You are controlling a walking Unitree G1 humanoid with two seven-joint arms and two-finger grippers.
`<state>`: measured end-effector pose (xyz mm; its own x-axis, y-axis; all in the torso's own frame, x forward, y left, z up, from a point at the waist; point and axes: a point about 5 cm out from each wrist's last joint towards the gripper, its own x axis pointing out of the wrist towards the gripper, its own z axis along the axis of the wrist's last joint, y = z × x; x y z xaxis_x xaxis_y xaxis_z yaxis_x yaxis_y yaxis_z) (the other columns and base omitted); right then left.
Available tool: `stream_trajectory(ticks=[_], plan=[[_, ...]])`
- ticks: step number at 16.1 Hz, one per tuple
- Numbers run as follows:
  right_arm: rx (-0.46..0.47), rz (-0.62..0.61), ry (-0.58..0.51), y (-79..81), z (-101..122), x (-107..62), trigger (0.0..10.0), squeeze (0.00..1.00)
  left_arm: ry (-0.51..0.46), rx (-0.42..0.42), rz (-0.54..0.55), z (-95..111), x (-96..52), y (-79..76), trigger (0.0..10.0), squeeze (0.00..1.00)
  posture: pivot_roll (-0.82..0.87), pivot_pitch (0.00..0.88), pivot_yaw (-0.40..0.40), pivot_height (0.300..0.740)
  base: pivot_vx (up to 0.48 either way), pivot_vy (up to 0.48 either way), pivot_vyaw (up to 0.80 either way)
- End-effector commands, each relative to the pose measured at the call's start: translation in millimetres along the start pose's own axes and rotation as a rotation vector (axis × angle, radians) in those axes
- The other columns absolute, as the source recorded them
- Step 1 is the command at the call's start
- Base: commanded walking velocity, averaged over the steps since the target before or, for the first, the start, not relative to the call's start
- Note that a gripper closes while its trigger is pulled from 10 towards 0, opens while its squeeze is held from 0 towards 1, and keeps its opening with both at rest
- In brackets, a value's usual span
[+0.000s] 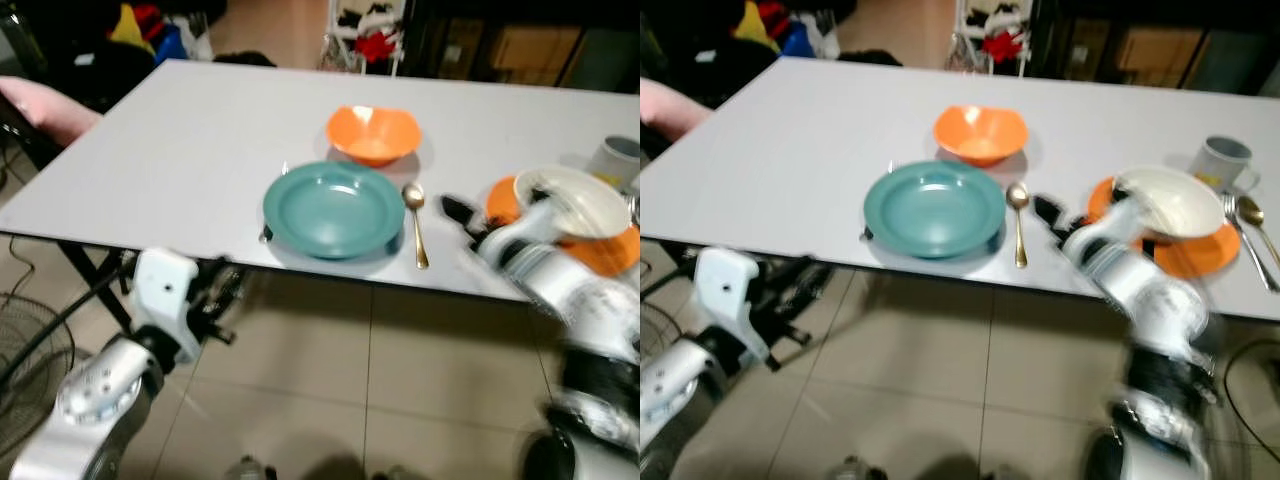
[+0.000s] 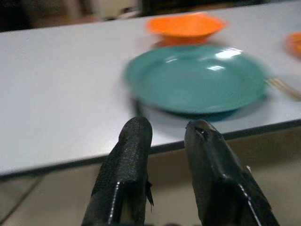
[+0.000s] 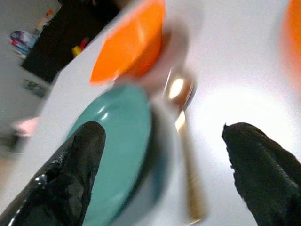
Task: Setting the table
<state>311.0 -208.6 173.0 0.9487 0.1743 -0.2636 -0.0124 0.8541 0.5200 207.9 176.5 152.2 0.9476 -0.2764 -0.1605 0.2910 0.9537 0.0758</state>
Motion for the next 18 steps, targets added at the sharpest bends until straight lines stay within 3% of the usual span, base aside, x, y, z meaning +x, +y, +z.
stream_trajectory(ticks=[1, 3, 4, 9, 11, 18], plan=[[-0.192, 0.086, -0.065, 26.5, 7, -7.8, 10.0, 0.00, 0.007, 0.019, 0.102, 1, -3.2, 4.4, 10.0, 0.00, -0.05, 0.000, 0.055, 0.740, 0.000, 0.000, 0.80], [-0.492, 0.167, -0.101, 51.6, -7, -23.0, 10.0, 0.00, -0.007, 0.039, 0.178, 3, -8.1, -1.1, 10.0, 0.00, -0.06, 0.000, 0.066, 0.740, 0.000, 0.000, 0.80], [-0.552, 0.196, -0.119, 61.2, -19, -29.7, 10.0, 0.00, -0.011, 0.100, 0.210, 6, -10.2, -6.7, 10.0, 0.00, -0.05, 0.000, 0.068, 0.740, 0.000, 0.000, 0.80], [-0.540, 0.230, -0.152, 67.6, -42, -32.4, 10.0, 0.00, -0.108, 0.087, 0.281, 18, -7.3, -9.5, 10.0, 0.00, -0.03, 0.000, 0.064, 0.740, 0.000, 0.000, 0.80], [-0.528, 0.253, -0.133, 64.6, -49, -32.0, 10.0, 0.00, -0.106, 0.082, 0.326, 19, -6.3, -5.0, 10.0, 0.00, -0.02, 0.000, 0.061, 0.740, 0.000, 0.000, 0.80], [-0.538, 0.287, -0.112, 59.1, -63, -37.7, 10.0, 0.00, -0.088, 0.152, 0.287, 18, -3.6, 7.1, 10.0, 0.00, -0.03, 0.000, 0.083, 0.740, 0.000, 0.000, 0.80]])
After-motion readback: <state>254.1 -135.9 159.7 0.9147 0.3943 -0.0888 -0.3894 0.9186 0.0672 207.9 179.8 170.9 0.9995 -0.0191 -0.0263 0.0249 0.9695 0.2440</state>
